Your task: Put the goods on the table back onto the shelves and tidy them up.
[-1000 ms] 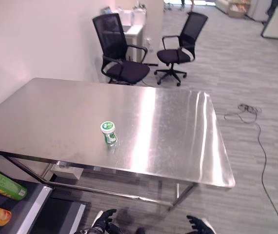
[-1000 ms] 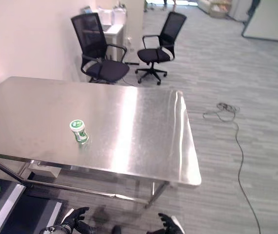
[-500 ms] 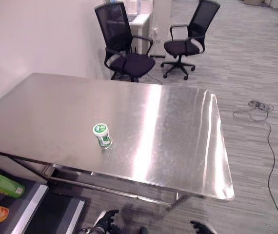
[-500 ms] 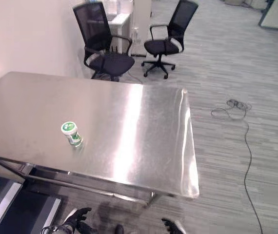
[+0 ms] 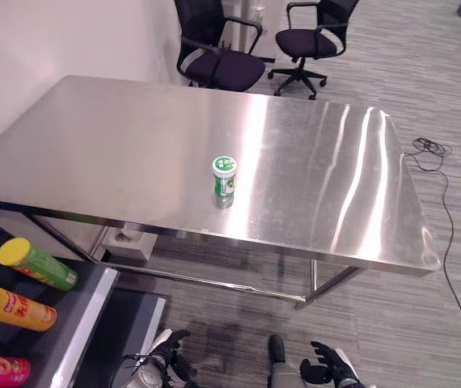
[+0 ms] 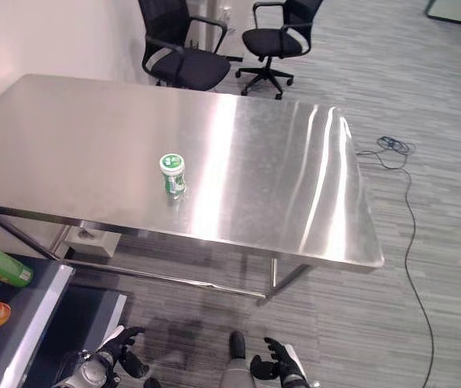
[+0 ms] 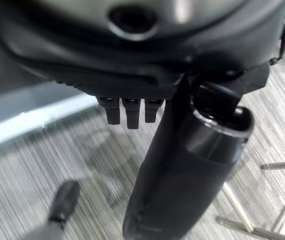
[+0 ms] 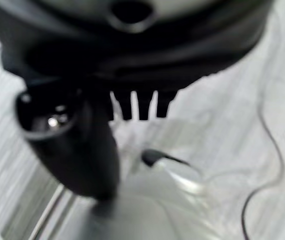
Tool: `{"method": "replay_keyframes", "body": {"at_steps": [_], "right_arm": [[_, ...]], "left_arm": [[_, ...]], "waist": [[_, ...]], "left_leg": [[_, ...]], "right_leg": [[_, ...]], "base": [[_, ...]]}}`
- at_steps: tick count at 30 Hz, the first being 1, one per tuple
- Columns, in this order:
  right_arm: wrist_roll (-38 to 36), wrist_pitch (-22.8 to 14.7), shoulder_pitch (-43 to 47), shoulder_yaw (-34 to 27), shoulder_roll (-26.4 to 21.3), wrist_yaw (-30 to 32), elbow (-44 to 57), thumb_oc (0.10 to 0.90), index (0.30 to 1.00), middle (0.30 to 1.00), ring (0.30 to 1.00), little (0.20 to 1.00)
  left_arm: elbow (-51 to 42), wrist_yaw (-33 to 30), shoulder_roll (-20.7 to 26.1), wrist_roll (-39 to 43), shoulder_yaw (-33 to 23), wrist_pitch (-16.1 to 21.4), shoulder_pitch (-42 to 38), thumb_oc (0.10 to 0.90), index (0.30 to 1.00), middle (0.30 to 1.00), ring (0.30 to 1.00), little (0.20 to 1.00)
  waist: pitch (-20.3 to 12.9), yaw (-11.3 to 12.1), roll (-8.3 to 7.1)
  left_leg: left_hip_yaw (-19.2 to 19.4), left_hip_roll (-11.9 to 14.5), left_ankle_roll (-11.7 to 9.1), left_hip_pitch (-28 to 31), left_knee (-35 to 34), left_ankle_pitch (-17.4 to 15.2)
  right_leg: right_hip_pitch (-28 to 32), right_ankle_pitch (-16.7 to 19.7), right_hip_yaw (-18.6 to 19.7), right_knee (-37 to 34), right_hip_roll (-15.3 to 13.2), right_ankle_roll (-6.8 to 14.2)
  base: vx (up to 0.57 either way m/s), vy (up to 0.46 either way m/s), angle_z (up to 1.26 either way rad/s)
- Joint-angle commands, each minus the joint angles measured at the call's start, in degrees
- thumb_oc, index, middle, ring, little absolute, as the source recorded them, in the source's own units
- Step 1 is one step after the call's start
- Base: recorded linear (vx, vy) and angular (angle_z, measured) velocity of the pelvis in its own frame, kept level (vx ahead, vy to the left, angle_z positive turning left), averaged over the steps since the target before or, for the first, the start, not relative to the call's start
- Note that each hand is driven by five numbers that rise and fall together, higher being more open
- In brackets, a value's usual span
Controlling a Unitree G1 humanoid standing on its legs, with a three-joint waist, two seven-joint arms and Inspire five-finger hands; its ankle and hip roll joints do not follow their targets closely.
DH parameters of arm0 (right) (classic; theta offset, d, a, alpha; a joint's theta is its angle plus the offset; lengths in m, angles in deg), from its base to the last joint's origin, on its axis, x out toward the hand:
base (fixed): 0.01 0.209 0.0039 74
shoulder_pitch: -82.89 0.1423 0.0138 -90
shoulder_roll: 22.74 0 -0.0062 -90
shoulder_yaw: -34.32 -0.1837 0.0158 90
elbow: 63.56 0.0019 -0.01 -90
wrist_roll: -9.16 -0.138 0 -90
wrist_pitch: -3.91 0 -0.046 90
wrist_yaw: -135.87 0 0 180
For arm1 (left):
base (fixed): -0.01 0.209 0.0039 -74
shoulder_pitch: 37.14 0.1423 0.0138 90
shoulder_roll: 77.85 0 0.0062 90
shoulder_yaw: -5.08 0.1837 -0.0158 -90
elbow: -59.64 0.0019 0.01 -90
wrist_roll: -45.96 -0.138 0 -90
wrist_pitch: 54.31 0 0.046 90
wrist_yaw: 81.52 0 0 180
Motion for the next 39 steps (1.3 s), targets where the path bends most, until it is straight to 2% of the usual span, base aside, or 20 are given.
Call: {"method": "replay_keyframes", "body": {"at_steps": [1, 2, 4, 5, 10, 12, 13, 14, 15, 16, 18, 21, 22, 23, 24, 26, 27, 29, 36, 39], "right_arm": [[-0.6, -2.4, 1.6, 3.1, -0.4, -0.4, -1.0, 0.8, 0.9, 0.9, 0.9, 0.9], [-0.6, -2.4, 1.6, 3.1, -0.4, -0.4, -1.0, 0.8, 0.9, 0.9, 0.9, 0.9], [0.3, -2.7, 1.5, 3.3, -0.5, 0.0, -1.7, 0.8, 0.9, 0.9, 0.9, 0.9], [-0.3, -2.8, 1.3, 2.7, -0.5, 0.1, -1.8, 0.8, 0.9, 0.9, 0.9, 0.9], [-3.9, -3.2, 0.3, 0.3, -1.3, -0.6, -2.9, 0.8, 0.9, 0.9, 0.9, 0.9], [-4.9, -3.3, 0.6, -0.1, -1.6, -1.0, -4.0, 0.8, 0.9, 0.9, 0.9, 0.9], [-4.5, -3.2, 0.9, 0.4, -1.7, -1.1, -4.1, 0.8, 0.9, 0.9, 0.9, 0.9], [-4.5, -3.2, 1.0, 0.4, -1.7, -1.1, -4.1, 0.8, 0.9, 0.9, 0.9, 0.9], [-3.8, -3.0, 1.5, 1.6, -1.9, -1.0, -4.1, 0.8, 0.9, 0.9, 0.9, 0.9], [-3.8, -3.0, 1.5, 1.6, -1.9, -1.0, -4.1, 0.8, 0.9, 0.9, 0.9, 0.9], [-2.9, -2.7, 1.7, 2.6, -1.8, -0.8, -3.9, 0.8, 0.9, 0.9, 0.9, 0.9], [-2.7, -2.7, 1.9, 2.9, -1.7, -0.8, -3.7, 0.8, 0.9, 0.9, 0.9, 0.9], [-2.2, -2.8, 2.3, 3.8, -1.6, -0.8, -3.0, 0.8, 0.9, 0.9, 0.9, 0.9], [-2.2, -2.8, 2.5, 4.1, -1.7, -0.7, -2.8, 0.8, 0.9, 0.9, 0.9, 0.9], [-2.2, -2.6, 3.5, 3.6, -2.1, -0.6, -2.7, 0.8, 0.9, 0.9, 0.9, 0.9], [-2.4, -2.6, 3.0, 3.3, -2.0, -0.5, -2.8, 0.8, 0.9, 0.9, 0.9, 0.9], [-2.5, -2.5, 3.0, 3.1, -2.1, -0.3, -2.9, 0.8, 0.9, 0.9, 0.9, 0.9], [-2.8, -2.4, 3.7, 2.4, -1.8, -0.2, -2.1, 0.8, 0.9, 0.9, 0.9, 0.9], [-0.3, -1.7, 5.2, 3.9, -1.2, 0.4, -0.2, 0.8, 0.9, 0.9, 0.9, 0.9], [-0.3, -1.7, 5.5, 3.4, -1.5, 1.0, 1.3, 0.8, 0.9, 0.9, 0.9, 0.9]], "left_arm": [[-1.8, 1.4, 1.0, -1.9, -1.8, 2.1, 0.2, 0.8, 0.9, 0.9, 0.9, 0.9], [-1.8, 1.4, 1.0, -1.9, -1.8, 2.1, 0.2, 0.8, 0.9, 0.9, 0.9, 0.9], [-1.5, 1.6, 1.0, -2.0, -2.0, 2.0, 0.4, 0.8, 0.9, 0.9, 0.9, 0.9], [-1.1, 1.8, 0.7, -1.7, -2.5, 2.0, 0.5, 0.8, 0.9, 0.9, 0.9, 0.9], [-1.1, 1.5, -0.1, -1.8, -2.5, 2.5, 1.6, 0.8, 0.9, 0.9, 0.9, 0.9], [-1.3, 1.9, -0.7, -1.3, -2.1, 2.8, 1.9, 0.8, 0.9, 0.9, 0.9, 0.9], [-1.7, 1.8, -0.8, 0.3, -2.8, 2.6, 1.7, 0.8, 0.9, 0.9, 0.9, 0.9], [-1.7, 1.8, -0.8, 0.3, -2.8, 2.6, 1.6, 0.8, 0.9, 0.9, 0.9, 0.9], [-2.2, 0.9, -0.7, 1.6, -3.6, 2.5, 1.0, 0.8, 0.9, 0.9, 0.9, 0.9], [-2.2, 0.9, -0.7, 1.6, -3.6, 2.5, 1.0, 0.8, 0.9, 0.9, 0.9, 0.9], [-2.8, -0.2, -0.9, 3.5, -4.9, 2.7, 0.8, 0.8, 0.9, 0.9, 0.9, 0.9], [-2.6, -0.5, -0.9, 3.9, -5.2, 2.8, 1.0, 0.8, 0.9, 0.9, 0.9, 0.9], [-1.8, -1.2, -1.0, 3.9, -5.6, 2.8, 1.3, 0.8, 0.9, 0.9, 0.9, 0.9], [-1.7, -1.5, -0.9, 3.9, -5.5, 2.8, 1.3, 0.8, 0.9, 0.9, 0.9, 0.9], [-1.4, -2.0, -0.8, 3.1, -5.2, 2.7, 1.3, 0.8, 0.9, 0.9, 0.9, 0.9], [-1.6, -2.0, -0.7, 3.2, -5.4, 2.6, 1.7, 0.8, 0.9, 0.9, 0.9, 0.9], [-2.1, -2.1, -0.6, 3.6, -5.5, 2.8, 1.8, 0.8, 0.9, 0.9, 0.9, 0.9], [-2.2, -1.7, -0.1, 3.6, -5.2, 3.0, 1.5, 0.8, 0.9, 0.9, 0.9, 0.9], [-2.0, -2.2, 0.4, 4.9, -6.0, 2.8, -0.2, 0.8, 0.9, 0.9, 0.9, 0.9], [-1.9, -2.5, 1.1, 4.7, -6.2, 2.7, -1.1, 0.8, 0.9, 0.9, 0.9, 0.9]], "waist": [[0.8, -0.3, 0.95], [0.8, -0.3, 0.95], [0.4, -0.2, 1.02], [0.0, 0.0, 0.65], [-1.0, 0.1, 0.85], [-1.4, 0.4, 0.74], [-0.7, 1.3, -0.53], [-0.8, 1.3, -0.52], [-0.3, 2.5, -1.71], [-0.3, 2.4, -1.69], [-1.5, 3.8, -2.91], [-2.3, 4.5, -3.36], [-2.7, 6.0, -3.61], [-2.7, 6.3, -3.26], [-3.3, 5.7, -1.92], [-3.7, 5.8, -1.07], [-3.9, 5.7, -0.4], [-4.4, 5.3, 0.57], [-3.4, 5.4, -0.8], [-3.2, 4.8, -1.52]], "left_leg": [[-1.1, 4.5, -3.9, -0.5, 0.5, -1.7], [-1.1, 4.5, -3.9, -0.5, 0.5, -1.7], [-0.7, 4.0, -3.7, -1.1, 0.5, -1.5], [-0.7, 3.3, -3.9, -1.3, 0.5, -1.6], [-0.4, 2.9, -4.1, 0.4, 0.9, -2.1], [-0.6, 2.7, -4.5, 0.4, 4.0, -3.3], [-1.3, 4.0, -5.9, -2.8, 12.5, -3.1], [-1.4, 4.1, -6.0, -3.0, 12.8, -3.2], [-4.4, 5.3, -7.0, -6.4, 18.6, -2.2], [-4.5, 5.3, -7.0, -6.5, 18.7, -2.3], [-8.1, 8.3, -6.6, -7.7, 15.7, -2.4], [-10.1, 9.2, -6.7, -8.0, 13.2, -0.7], [-15.7, 12.2, -7.7, -8.3, 7.9, 3.4], [-17.4, 13.7, -8.3, -8.6, 5.7, 5.3], [-16.6, 16.0, -9.6, -6.7, 0.8, 6.2], [-15.6, 16.4, -9.9, -5.5, 0.5, 5.9], [-15.3, 16.1, -10.4, -5.5, 0.5, 5.8], [-13.3, 13.5, -10.3, -5.0, 0.5, 4.8], [-11.6, 9.3, -8.2, -5.6, 0.5, 2.4], [-10.8, 7.2, -6.8, -6.0, 0.5, 1.3]], "right_leg": [[5.2, -4.7, -0.8, 4.6, 8.5, -0.8], [5.2, -4.7, -0.8, 4.6, 8.5, -0.8], [5.8, -7.2, -0.8, 7.1, 12.2, -1.5], [7.0, -7.4, -1.3, 5.8, 12.8, -1.6], [8.6, -7.3, -0.3, 3.6, 14.5, -2.5], [10.4, -7.2, -0.3, 1.4, 14.6, -2.8], [12.1, -6.9, -0.4, -0.2, 14.1, -3.6], [12.1, -6.8, -0.4, -0.2, 14.2, -3.6], [13.3, -6.8, -0.2, -1.5, 13.3, -4.2], [13.3, -6.8, -0.3, -1.5, 13.4, -4.2], [14.5, -7.0, -1.2, -3.3, 10.6, -3.6], [14.2, -7.1, -1.4, -3.6, 9.9, -3.6], [13.9, -8.0, -0.9, -4.0, 9.4, -3.7], [13.8, -8.5, -0.4, -4.0, 9.3, -3.7], [13.9, -9.6, -0.3, -4.6, 8.5, -3.1], [14.6, -9.6, 0.2, -4.9, 8.4, -2.9], [14.5, -9.4, 0.6, -5.1, 7.9, -2.7], [14.3, -7.3, 1.7, -6.6, 4.5, -1.0], [11.2, -2.7, 3.5, -7.6, 0.5, 1.8], [9.2, 1.0, 4.8, -7.5, -0.8, 2.9]], "base": [[-0.05, 0.075, -0.63], [-0.06, 0.101, -0.53], [-0.01, 0.018, -0.05], [0.03, -0.011, 0.02], [0.1, -0.033, 0.0], [0.13, -0.092, 0.03], [0.07, -0.118, 0.21], [0.06, -0.139, 0.41], [0.02, -0.05, 0.4], [0.07, -0.035, 0.33], [0.09, 0.04, 0.15], [0.12, 0.059, 0.2], [0.16, 0.139, -0.08], [0.26, 0.299, -0.29], [0.16, 0.222, -0.47], [0.14, 0.206, -0.33], [0.2, 0.36, -0.19], [0.17, 0.453, -0.34], [-0.01, 0.199, -0.24], [-0.04, 0.142, -0.17]]}}
